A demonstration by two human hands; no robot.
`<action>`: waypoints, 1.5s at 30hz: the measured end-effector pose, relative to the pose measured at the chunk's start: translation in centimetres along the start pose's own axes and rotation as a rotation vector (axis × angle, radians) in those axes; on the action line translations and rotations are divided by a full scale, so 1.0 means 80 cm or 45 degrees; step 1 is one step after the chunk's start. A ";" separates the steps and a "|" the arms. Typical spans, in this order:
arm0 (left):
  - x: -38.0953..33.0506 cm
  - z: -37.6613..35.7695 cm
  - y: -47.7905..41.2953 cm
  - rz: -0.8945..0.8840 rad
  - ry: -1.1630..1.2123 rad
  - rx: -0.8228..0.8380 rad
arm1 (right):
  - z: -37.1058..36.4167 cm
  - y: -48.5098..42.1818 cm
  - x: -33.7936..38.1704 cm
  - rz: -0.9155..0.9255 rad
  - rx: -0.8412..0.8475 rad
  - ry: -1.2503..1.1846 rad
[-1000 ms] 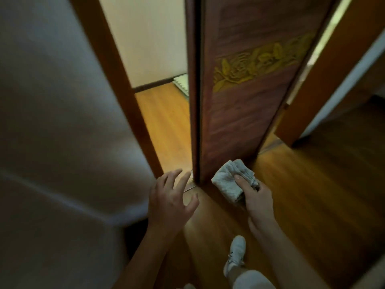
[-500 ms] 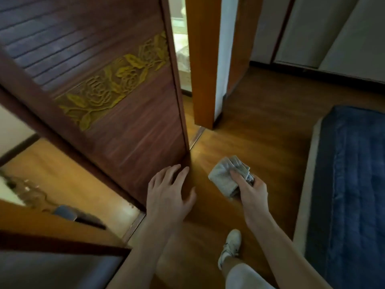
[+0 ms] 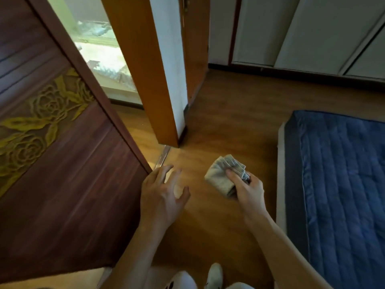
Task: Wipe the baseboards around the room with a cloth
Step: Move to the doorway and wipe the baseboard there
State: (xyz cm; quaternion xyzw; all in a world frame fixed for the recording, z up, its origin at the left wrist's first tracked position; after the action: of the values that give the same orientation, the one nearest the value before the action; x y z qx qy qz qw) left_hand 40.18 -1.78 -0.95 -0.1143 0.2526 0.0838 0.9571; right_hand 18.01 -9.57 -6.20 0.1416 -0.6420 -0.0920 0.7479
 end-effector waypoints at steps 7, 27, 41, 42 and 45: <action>0.001 -0.036 -0.141 -0.078 -0.026 0.009 | -0.012 -0.115 0.028 -0.036 -0.067 -0.112; 0.046 -0.109 -0.622 -0.216 -0.107 0.175 | -0.069 -0.495 0.201 -0.053 -0.255 -0.205; -0.051 -0.265 -0.928 -0.301 -0.196 0.182 | 0.055 -0.787 0.254 -0.102 -0.311 -0.284; -0.063 -0.275 -0.954 -0.294 -0.192 0.176 | 0.069 -0.814 0.266 -0.092 -0.310 -0.289; -0.101 -0.298 -1.017 -0.295 -0.191 0.128 | 0.113 -0.890 0.303 -0.071 -0.311 -0.288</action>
State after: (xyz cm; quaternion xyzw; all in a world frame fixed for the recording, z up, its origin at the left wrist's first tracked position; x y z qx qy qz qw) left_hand 39.93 -86.90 -2.67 -0.0881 0.1695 -0.0317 0.9811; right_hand 16.11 -85.26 -5.85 0.0562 -0.7020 -0.2055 0.6796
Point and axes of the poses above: each hand's wrist, its own y-axis away from the middle knuckle, its own z-axis out of the back of the hand, x = y × z, the point moved 8 cm from there along -y, towards the middle knuckle, and after that the axes turned 11 degrees about y, right-handed, at the moved point
